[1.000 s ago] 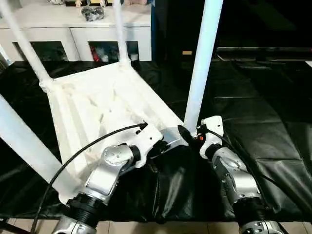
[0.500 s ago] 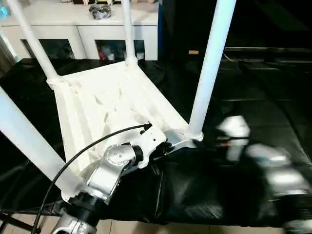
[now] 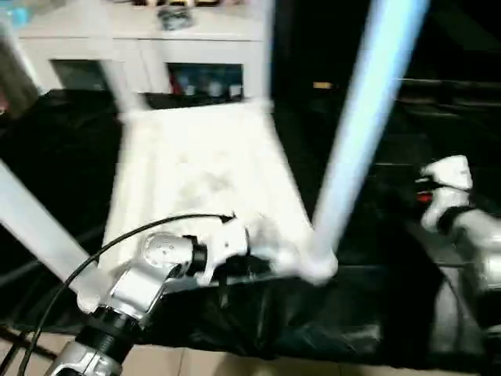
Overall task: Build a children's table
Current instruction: Rotate leg to tighten
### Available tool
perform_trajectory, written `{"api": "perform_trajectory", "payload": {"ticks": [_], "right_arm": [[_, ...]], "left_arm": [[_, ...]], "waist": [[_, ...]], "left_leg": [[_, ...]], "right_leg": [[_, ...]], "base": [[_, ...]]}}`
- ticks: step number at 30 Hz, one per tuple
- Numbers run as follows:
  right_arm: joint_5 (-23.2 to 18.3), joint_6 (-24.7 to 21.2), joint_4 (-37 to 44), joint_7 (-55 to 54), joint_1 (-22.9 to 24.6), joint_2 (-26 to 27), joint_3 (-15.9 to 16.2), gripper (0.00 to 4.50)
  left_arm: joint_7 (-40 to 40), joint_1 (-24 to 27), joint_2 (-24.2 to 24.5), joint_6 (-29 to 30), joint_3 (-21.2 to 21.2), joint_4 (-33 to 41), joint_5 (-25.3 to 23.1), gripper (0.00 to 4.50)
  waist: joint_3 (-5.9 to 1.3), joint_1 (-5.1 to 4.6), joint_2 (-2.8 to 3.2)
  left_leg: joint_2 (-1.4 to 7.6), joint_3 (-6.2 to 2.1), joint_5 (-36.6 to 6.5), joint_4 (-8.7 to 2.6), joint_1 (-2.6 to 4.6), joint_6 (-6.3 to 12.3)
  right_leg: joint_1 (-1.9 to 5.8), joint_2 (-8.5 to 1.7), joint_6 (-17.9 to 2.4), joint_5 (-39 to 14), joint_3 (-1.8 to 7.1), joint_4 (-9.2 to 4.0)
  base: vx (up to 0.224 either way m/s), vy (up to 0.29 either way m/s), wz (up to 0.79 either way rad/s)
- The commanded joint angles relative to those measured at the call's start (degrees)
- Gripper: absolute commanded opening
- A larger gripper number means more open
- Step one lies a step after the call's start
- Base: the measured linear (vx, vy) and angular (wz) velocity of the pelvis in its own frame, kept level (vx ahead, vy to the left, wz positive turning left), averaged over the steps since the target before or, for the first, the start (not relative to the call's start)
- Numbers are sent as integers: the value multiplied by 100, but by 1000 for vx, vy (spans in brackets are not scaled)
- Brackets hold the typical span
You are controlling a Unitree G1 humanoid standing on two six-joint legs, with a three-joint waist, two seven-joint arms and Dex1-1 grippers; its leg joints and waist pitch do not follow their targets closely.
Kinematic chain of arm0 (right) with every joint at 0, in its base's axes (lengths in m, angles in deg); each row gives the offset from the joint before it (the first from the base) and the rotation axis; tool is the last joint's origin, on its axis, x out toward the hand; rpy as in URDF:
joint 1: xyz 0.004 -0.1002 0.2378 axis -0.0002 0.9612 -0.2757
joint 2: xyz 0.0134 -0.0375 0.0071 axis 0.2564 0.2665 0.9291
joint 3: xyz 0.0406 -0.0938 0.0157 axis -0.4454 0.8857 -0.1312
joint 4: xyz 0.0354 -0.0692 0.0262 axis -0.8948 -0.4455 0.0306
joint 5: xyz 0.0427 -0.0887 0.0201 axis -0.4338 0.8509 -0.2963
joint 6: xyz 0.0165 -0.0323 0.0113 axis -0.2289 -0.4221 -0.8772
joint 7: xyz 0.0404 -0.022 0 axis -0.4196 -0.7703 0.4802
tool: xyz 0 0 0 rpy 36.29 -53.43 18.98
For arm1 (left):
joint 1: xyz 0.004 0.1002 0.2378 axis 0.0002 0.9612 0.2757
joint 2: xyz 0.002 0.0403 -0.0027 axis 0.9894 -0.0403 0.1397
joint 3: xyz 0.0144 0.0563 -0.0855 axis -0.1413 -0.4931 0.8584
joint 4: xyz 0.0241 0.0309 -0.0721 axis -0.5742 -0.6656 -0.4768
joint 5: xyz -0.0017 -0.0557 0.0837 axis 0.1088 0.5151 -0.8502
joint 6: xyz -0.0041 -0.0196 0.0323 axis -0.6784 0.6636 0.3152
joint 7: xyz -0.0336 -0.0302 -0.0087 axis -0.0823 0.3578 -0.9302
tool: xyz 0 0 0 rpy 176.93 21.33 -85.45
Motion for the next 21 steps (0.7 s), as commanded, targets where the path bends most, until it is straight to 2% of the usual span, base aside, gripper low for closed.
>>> {"api": "perform_trajectory", "payload": {"ticks": [1,2,4,6,11,12,13,14,16,18,19,20,21], "right_arm": [[139,69,140,-142,35,176,186,378],[146,103,134,-227,22,270,219,378],[125,101,155,-391,1,453,251,378],[123,112,218,-512,16,625,316,378],[121,74,371,-619,122,1027,487,378],[143,102,367,-667,138,1108,508,378],[156,118,363,-701,147,1157,520,378],[148,112,357,-709,147,1180,520,378],[105,67,399,-863,170,1328,499,378],[41,2,459,-936,182,1385,459,378],[13,-39,522,-988,204,1413,442,382],[-33,-166,651,-1066,243,1444,410,384],[-52,-244,740,-1112,280,1464,396,401]], "left_arm": [[-420,-227,7,-224,-144,-118,142,0],[-521,-254,26,-277,-136,-172,193,0],[-624,-288,63,-387,-117,-271,229,0],[-788,-281,140,-431,-111,-308,275,0],[-1142,-157,432,-561,-8,-333,422,0],[-1198,-116,504,-610,48,-322,472,0],[-1238,-90,550,-638,84,-316,507,0],[-1239,-68,573,-581,112,-279,534,0],[-882,127,623,-580,416,-3,651,0],[-838,205,641,-412,530,141,795,0],[-722,276,642,-351,639,241,871,27],[-432,398,610,-175,850,447,985,44],[-241,482,589,-84,979,573,1048,55]], "waist": [[-386,-54,-11],[-388,-56,4],[-382,-56,-8],[-374,-71,28],[-363,-127,27],[-357,-137,-8],[-354,-143,19],[-355,-154,22],[-355,-173,5],[-348,-185,6],[-350,-180,16],[-344,-178,-31],[-334,-190,-36]], "left_leg": [[-100,162,-894,-326,7,563],[-98,164,-916,-327,12,542],[-99,163,-1020,-332,10,470],[-104,162,-1109,-349,8,402],[-99,157,-1300,-370,11,282],[-95,157,-1343,-376,13,266],[-101,147,-1357,-385,5,235],[-101,147,-1365,-387,4,225],[-91,139,-1344,-395,0,210],[-86,143,-1366,-400,9,210],[-87,139,-1371,-401,15,210],[-86,141,-1365,-405,4,217],[-88,133,-1338,-415,-24,208]], "right_leg": [[378,-5,-1440,-824,32,-239],[379,-10,-1449,-822,32,-241],[394,-20,-1449,-896,37,-246],[397,-31,-1394,-1062,40,-263],[389,-25,-1325,-1265,45,-269],[383,-28,-1312,-1340,48,-280],[386,-35,-1284,-1422,50,-276],[385,-35,-1269,-1437,51,-279],[387,-41,-1276,-1365,59,-265],[375,-41,-1267,-1391,64,-270],[372,-42,-1266,-1411,65,-273],[376,-41,-1252,-1422,69,-268],[396,-43,-1210,-1460,68,-258]], "base": [[0,0,0],[0,0,0],[0,0,0],[0,0,0],[0,0,0],[0,0,0],[0,0,0],[0,0,0],[0,0,0],[0,0,0],[0,0,0],[0,0,0],[0,0,0]]}}
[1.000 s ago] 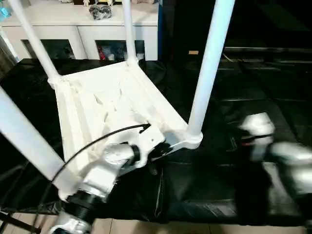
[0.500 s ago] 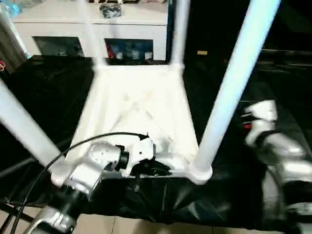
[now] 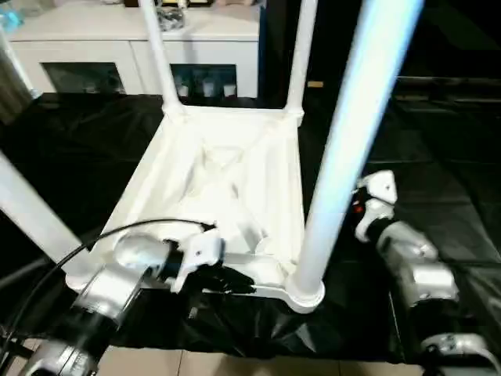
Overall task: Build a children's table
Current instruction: Rotate leg to tighten
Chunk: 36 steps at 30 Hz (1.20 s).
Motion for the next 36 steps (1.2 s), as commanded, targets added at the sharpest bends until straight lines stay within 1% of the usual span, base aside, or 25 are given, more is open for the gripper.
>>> {"api": "perform_trajectory", "payload": {"ticks": [1,3,5,6,8,10,11,12,14,15,16,18,19,20,23,24,28,29,30,31,32,33,34,35,36], "right_arm": [[38,-209,445,-149,128,-36,39,417],[195,-292,784,-203,333,-43,182,420],[227,-381,1222,-316,601,16,220,442],[247,-399,1433,-365,733,27,240,448],[271,-411,1672,-425,889,45,264,450],[252,-499,1921,-586,1027,92,210,450],[239,-516,2017,-697,1078,128,150,450],[239,-539,2165,-858,1154,191,91,450],[352,-562,2424,-1203,1310,303,24,450],[419,-652,2606,-1406,1416,369,-11,450],[446,-750,2761,-1546,1504,423,-34,450],[464,-922,3090,-1680,1707,493,-6,450],[475,-934,3119,-1689,1728,495,5,450],[497,-963,3192,-1707,1781,500,29,450],[492,-1037,3348,-1727,1894,519,66,450],[376,-1080,3393,-1739,1924,560,21,450],[140,-1280,3414,-1714,1804,603,-25,450],[139,-1300,3409,-1718,1776,602,-5,450],[201,-1285,3375,-1688,1769,571,47,450],[231,-1280,3361,-1679,1763,561,71,450],[299,-1221,3332,-1654,1818,529,100,450],[327,-1223,3339,-1662,1844,520,109,450],[347,-1227,3381,-1707,1919,521,82,450],[346,-1236,3395,-1731,1944,530,64,450],[341,-1242,3397,-1743,1947,537,56,450]], "left_arm": [[670,69,-69,135,633,507,369,58],[1092,257,-159,149,838,780,365,80],[1748,472,-354,211,1117,1101,276,99],[2152,574,-512,205,1323,1252,252,104],[2594,707,-692,183,1569,1421,244,124],[3227,852,-803,841,1797,1686,39,136],[3593,900,-873,1064,1896,1768,-145,144],[3991,956,-1000,1167,2053,1828,-165,153],[4659,1078,-1397,986,2403,1947,2,161],[5055,1243,-1649,871,2463,2134,-139,161],[5352,1396,-1827,768,2463,2301,-334,161],[5928,1752,-2131,794,2448,2586,-697,161],[5975,1788,-2166,822,2455,2618,-686,161],[6087,1879,-2252,894,2470,2699,-659,161],[6259,2066,-2352,1163,2435,2914,-637,161],[6217,2141,-2294,1148,2310,2982,-709,161],[6236,2019,-2252,1111,2205,2942,-831,161],[6247,1979,-2232,1115,2210,2906,-841,161],[6277,1936,-2191,1181,2184,2843,-878,161],[6288,1915,-2173,1218,2178,2820,-889,161],[6213,1937,-2155,1209,2126,2825,-833,161],[6217,1945,-2150,1206,2111,2843,-816,161],[6290,1969,-2170,1268,2100,2863,-831,161],[6313,1983,-2177,1312,2092,2866,-837,161],[6314,1991,-2179,1337,2086,2865,-838,161]], "waist": [[-351,-10,-76],[-333,5,-83],[-317,7,-91],[-305,5,-109],[-306,37,-84],[-309,28,-69],[-295,26,-84],[-290,21,-65],[-280,22,-77],[-284,25,-105],[-290,21,-104],[-304,24,-155],[-310,41,-132],[-305,35,-174],[-296,51,-169],[-282,37,-204],[-272,54,-135],[-274,50,-150],[-280,67,-89],[-279,52,-115],[-287,55,-100],[-314,60,-121],[-373,70,-130],[-431,73,-135],[-482,82,-117]], "left_leg": [[-101,144,-1408,-411,-6,202],[-84,142,-1405,-418,-10,193],[-91,141,-1593,-424,1,166],[-76,139,-1583,-432,-26,140],[-87,143,-1612,-429,-11,138],[-86,132,-1646,-440,-22,96],[-105,130,-1731,-440,-11,108],[-111,125,-1788,-438,-5,85],[-126,125,-1811,-437,-16,81],[-121,122,-1832,-436,-22,72],[-99,116,-1785,-440,-34,83],[-104,117,-1745,-438,-49,140],[-87,109,-1679,-438,-64,153],[-94,122,-1688,-429,-66,169],[-104,111,-1759,-439,-76,179],[-115,113,-1851,-438,-78,185],[-117,86,-2008,-453,-63,145],[-123,90,-2015,-446,-61,135],[-126,76,-1998,-456,-64,106],[-128,83,-2004,-447,-64,86],[-128,80,-1905,-442,-70,84],[-141,100,-1145,-383,-175,179],[-196,154,22,-258,-242,474],[-240,169,442,-187,-250,620],[-283,171,915,-131,-315,968]], "right_leg": [[369,-39,-1185,-1617,57,-314],[363,-33,-1126,-1653,53,-330],[347,-23,-939,-2029,45,-367],[360,-20,-864,-2029,55,-368],[326,-13,-772,-2180,50,-397],[328,-4,-693,-2205,49,-384],[303,9,-603,-2371,35,-421],[292,18,-540,-2454,33,-429],[280,19,-443,-2594,24,-472],[278,24,-396,-2626,20,-484],[280,30,-387,-2484,29,-478],[279,42,-317,-2408,27,-472],[290,33,-292,-2266,35,-464],[272,45,-276,-2276,33,-473],[254,39,-207,-2409,35,-483],[236,49,-144,-2530,26,-504],[216,46,-62,-2575,25,-517],[214,52,-58,-2567,24,-519],[229,35,-82,-2504,28,-499],[227,47,-85,-2438,22,-511],[227,43,-122,-2294,29,-496],[228,55,-344,-1434,41,-455],[183,122,-737,-46,11,-378],[190,138,-899,486,-7,-319],[158,151,-1129,1077,-45,-288]], "base": [[0,0,0],[0,0,0],[0,0,0],[0,0,0],[0,0,0],[0,0,0],[0,0,0],[0,0,0],[0,0,0],[0,0,0],[0,0,0],[0,0,0],[0,0,0],[0,0,0],[0,0,0],[0,0,0],[0,0,0],[0,0,0],[0,0,0],[0,0,0],[0,0,0],[0,0,0],[0,0,0],[0,0,0],[0,0,0]]}}
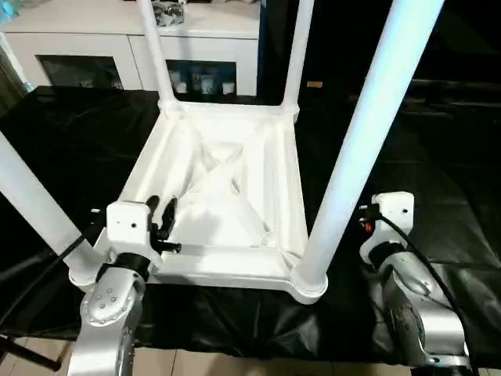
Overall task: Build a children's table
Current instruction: Rotate leg to tighten
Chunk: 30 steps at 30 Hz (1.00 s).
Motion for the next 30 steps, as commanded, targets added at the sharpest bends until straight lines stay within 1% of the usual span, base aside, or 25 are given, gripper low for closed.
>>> {"api": "perform_trajectory", "payload": {"ticks": [1,2,3,4,5,6,7,8,9,10,11,12,13,14,15,16,18,19,20,23,25,26,27,29,30], "right_arm": [[26,-61,99,-40,103,-29,-35,450],[37,-70,113,-47,133,-53,-25,450],[30,-55,116,-15,177,-90,-21,450],[52,-5,97,55,215,-169,6,450],[61,25,86,99,232,-222,11,450],[73,46,76,124,238,-251,14,450],[43,47,70,153,240,-270,-15,450],[21,43,69,168,239,-275,-34,450],[-24,45,50,202,235,-299,-77,450],[-35,54,4,219,227,-340,-115,450],[-55,113,-47,256,225,-394,-164,450],[-72,178,-85,306,230,-453,-202,450],[-110,231,-123,358,241,-532,-260,450],[-158,267,-150,394,245,-575,-314,450],[-211,271,-163,481,256,-630,-337,450],[-222,318,-193,582,271,-706,-335,450],[-354,338,-209,882,343,-856,-369,450],[-386,311,-201,943,363,-882,-374,450],[-416,358,-173,1058,409,-925,-358,450],[-603,341,-3,1568,604,-1051,-160,450],[-631,433,63,1815,696,-1155,-61,450],[-729,648,86,2311,842,-1399,-1,450],[-800,701,68,2486,879,-1484,-10,450],[-890,654,9,2668,890,-1593,-51,450],[-1077,578,-9,3004,885,-1750,-123,450]], "left_arm": [[33,141,6,63,-77,48,-46,161],[9,211,4,20,-119,92,-55,161],[-18,336,-48,-19,-137,171,3,161],[-43,478,-71,-67,-175,220,41,161],[-115,562,-90,-108,-207,258,138,161],[-160,605,-87,-135,-235,275,208,161],[-204,649,-87,-116,-258,309,277,161],[-214,666,-79,-109,-271,322,282,180],[-234,711,-68,-99,-295,347,303,191],[-278,772,-69,-90,-313,377,360,191],[-295,853,-49,-124,-336,411,354,200],[-336,940,-38,-120,-351,457,390,210],[-416,1080,12,-120,-390,546,410,223],[-438,1169,43,-126,-406,601,395,232],[-418,1226,47,-121,-388,633,398,237],[-381,1262,50,-130,-367,644,386,244],[-205,1303,71,-148,-327,639,213,253],[-165,1306,73,-148,-323,630,178,263],[-114,1313,100,-161,-328,628,125,273],[71,1402,-1,-428,-199,652,131,280],[82,1511,-124,-607,-84,734,313,280],[112,1828,-310,-968,115,899,603,280],[150,1946,-355,-1083,172,948,648,301],[221,2085,-352,-1129,187,986,564,316],[312,2288,-413,-1263,183,1101,501,319]], "waist": [[-482,4,-25],[-463,15,-12],[-412,-4,-20],[-296,-55,4],[-255,-90,7],[-154,-166,15],[-93,-231,89],[-51,-274,141],[-13,-241,243],[130,97,264],[75,256,183],[-4,103,-164],[65,127,-205],[10,98,-322],[-80,205,-202],[-104,213,-177],[-109,222,-99],[-89,184,-120],[-98,189,-86],[-94,138,-119],[-118,153,-130],[-105,140,-138],[-125,154,-168],[-127,128,-158],[-168,131,-153]], "left_leg": [[-347,181,989,-127,-130,1228],[-332,188,896,-147,-150,1363],[-281,197,-91,-188,-137,1370],[-199,173,-1727,-302,-19,931],[-180,147,-2328,-314,67,673],[-190,97,-3072,-338,165,314],[-163,30,-3620,-390,304,173],[-129,5,-3952,-436,398,157],[116,-104,-4404,-813,214,222],[372,27,-5199,-1306,-364,116],[376,104,-5099,-1208,-194,277],[211,125,-4300,-661,285,230],[-267,140,-2780,179,531,-81],[-249,67,-2137,162,261,-48],[-199,8,-1470,-176,73,-153],[-192,-4,-1406,-298,76,-203],[-137,6,-1439,-375,136,-140],[-125,4,-1427,-423,77,-107],[-116,-11,-1456,-449,72,-91],[-105,-36,-1697,-487,66,-58],[-73,-39,-1608,-507,70,9],[-74,-30,-1662,-519,53,18],[-66,-46,-1821,-524,29,71],[-54,-50,-1918,-530,32,94],[-43,-40,-1867,-511,86,170]], "right_leg": [[299,99,-1340,1111,-54,-239],[256,105,-1394,931,-76,-299],[264,60,-1291,-409,-113,-421],[237,54,-824,-2610,-161,-541],[185,77,-502,-3388,-198,-589],[99,109,94,-4261,-310,-773],[108,155,390,-4402,-489,-938],[113,211,413,-4248,-643,-1046],[557,147,211,-3340,-601,-582],[1037,5,-274,-1849,-477,694],[904,-23,-253,-1521,-327,681],[566,-160,273,-3344,195,336],[-43,-525,575,-6302,146,-765],[167,-584,697,-6429,199,-667],[434,-453,606,-5718,98,-520],[426,-265,480,-4647,72,-438],[429,-168,123,-3450,88,-362],[486,-109,-39,-3043,81,-331],[506,-112,-75,-3028,64,-315],[517,-129,-129,-3112,58,-376],[546,-135,-290,-2668,84,-354],[544,-126,-302,-2617,89,-354],[578,-153,-323,-2601,88,-345],[563,-130,-348,-2445,101,-344],[559,-104,-433,-1964,114,-325]], "base": [[0,0,0],[0,0,0],[-60,20,-2],[-60,20,-2],[-68,32,-5],[-68,30,-6],[-68,30,-6],[-79,39,-6],[-139,1,-9],[-139,1,-9],[-94,-104,0],[2,-95,1],[2,-95,1],[33,-16,-22],[0,0,0],[0,0,0],[0,0,0],[0,0,0],[0,0,0],[0,0,0],[0,0,0],[0,0,0],[51,52,-11],[59,50,-8],[70,40,-2]]}}
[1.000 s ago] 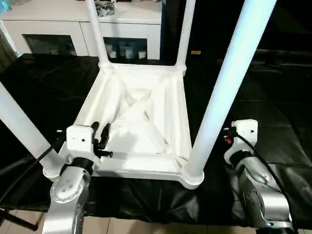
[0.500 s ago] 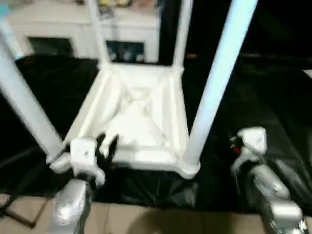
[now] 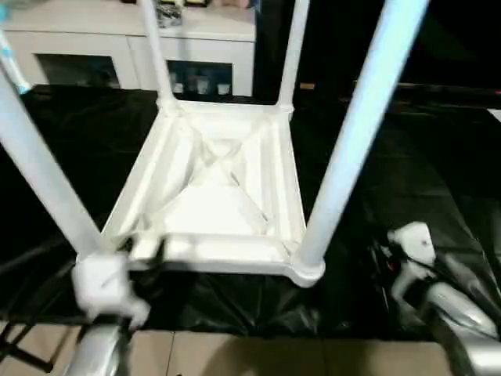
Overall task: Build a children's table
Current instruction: Rotate leg to tighten, then flip table
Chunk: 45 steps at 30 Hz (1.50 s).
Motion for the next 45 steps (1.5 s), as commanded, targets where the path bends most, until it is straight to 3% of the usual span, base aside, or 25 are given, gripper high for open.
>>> {"api": "perform_trajectory", "payload": {"ticks": [1,3,5,8,12,14,17,18,24,25,27,28,29,30,32,34,37,39,42,45], "right_arm": [[-341,-51,87,578,-50,-214,-167,450],[-547,-71,187,1064,-41,-436,-178,450],[-612,-109,238,1265,-31,-551,-145,450],[-657,-92,274,1450,-9,-684,-84,450],[-657,-92,274,1450,-9,-684,-84,450],[-711,-130,322,1667,26,-830,-10,450],[-632,-107,461,1967,99,-954,354,450],[-638,-95,505,2042,162,-1008,377,450],[-732,-138,477,2367,236,-1214,352,450],[-681,-72,404,2266,115,-1101,408,450],[-564,76,253,2022,-82,-886,477,450],[-450,167,84,1773,-243,-689,529,450],[-450,167,84,1773,-243,-689,529,450],[-336,228,-153,1486,-424,-458,571,450],[-380,185,-250,1426,-502,-326,603,450],[-388,148,-329,1367,-552,-210,641,450],[-285,245,-535,1254,-602,-8,719,450],[-258,263,-609,1135,-583,116,727,450],[-253,263,-622,1088,-572,135,690,450],[-275,372,-848,781,-641,165,418,450]], "left_arm": [[173,226,-100,-225,-40,269,-29,331],[239,480,-192,-410,-196,432,-88,359],[278,590,-242,-552,-281,468,-176,361],[291,705,-338,-682,-326,478,-200,363],[291,705,-338,-682,-326,478,-200,363],[381,861,-480,-874,-356,471,-264,386],[571,956,-605,-987,-134,503,-288,399],[571,1039,-592,-1003,-136,500,-263,406],[709,1250,-646,-1088,-168,472,-281,446],[721,1147,-616,-1087,-118,408,-317,446],[737,947,-538,-1037,-7,297,-331,446],[746,715,-424,-956,157,162,-251,446],[746,715,-424,-956,157,162,-251,446],[718,388,-175,-820,367,-94,-139,446],[708,137,40,-719,526,-328,-66,446],[684,-121,283,-550,664,-630,-22,446],[279,-522,700,-402,766,-1265,153,446],[51,-831,967,-304,809,-1679,236,446],[-61,-928,1048,-310,769,-1742,273,446],[-207,-1123,1122,-261,610,-1829,256,446]], "waist": [[-226,18,8],[-239,36,-50],[-234,59,-38],[-242,105,-71],[-200,119,-90],[-185,115,-96],[-180,113,-86],[-188,114,-64],[-181,177,-86],[-174,175,-181],[-175,169,-139],[-175,183,-170],[-172,177,-154],[-191,173,-166],[-214,166,-161],[-226,180,-138],[-271,193,-132],[-269,201,-127],[-274,207,-117],[-266,206,-98]], "left_leg": [[42,31,-1728,-513,1,214],[54,55,-1658,-486,23,317],[67,72,-1444,-484,30,401],[61,90,-1148,-452,33,465],[56,110,-1507,-490,55,366],[60,102,-1736,-508,65,289],[64,94,-1877,-515,63,229],[64,91,-1926,-508,84,214],[62,89,-2003,-512,87,288],[58,100,-2017,-506,80,300],[34,95,-2031,-515,88,262],[49,83,-2028,-518,95,223],[37,89,-2038,-515,106,191],[24,80,-2028,-513,121,129],[-6,77,-1947,-507,126,104],[18,77,-1860,-508,142,82],[9,88,-1521,-486,146,100],[-2,101,-1462,-492,157,106],[26,97,-1446,-505,155,69],[22,109,-1575,-514,159,62]], "right_leg": [[182,-80,-634,-1079,107,-492],[201,-78,-706,-765,106,-482],[215,-89,-770,-457,108,-470],[246,-114,-804,-174,109,-447],[206,-130,-643,-1017,119,-521],[189,-132,-550,-1427,123,-557],[192,-129,-484,-1483,130,-575],[183,-127,-476,-1470,134,-585],[178,-120,-454,-1527,145,-586],[173,-117,-426,-1628,141,-602],[142,-122,-400,-1870,132,-599],[135,-134,-357,-1974,136,-600],[114,-128,-353,-2012,135,-606],[118,-118,-324,-1976,130,-599],[121,-89,-334,-1730,126,-553],[132,-86,-411,-1391,130,-519],[165,-75,-614,-645,126,-430],[159,-75,-661,-575,132,-415],[191,-107,-778,-422,132,-397],[187,-123,-805,-574,141,-415]], "base": [[70,40,-2],[62,33,0],[29,16,0],[0,0,0],[0,0,0],[0,0,0],[0,0,0],[0,0,0],[0,0,0],[0,0,0],[0,0,0],[0,0,0],[0,0,0],[0,0,0],[0,0,0],[0,0,0],[0,0,0],[0,0,0],[0,0,0],[0,0,0]]}}
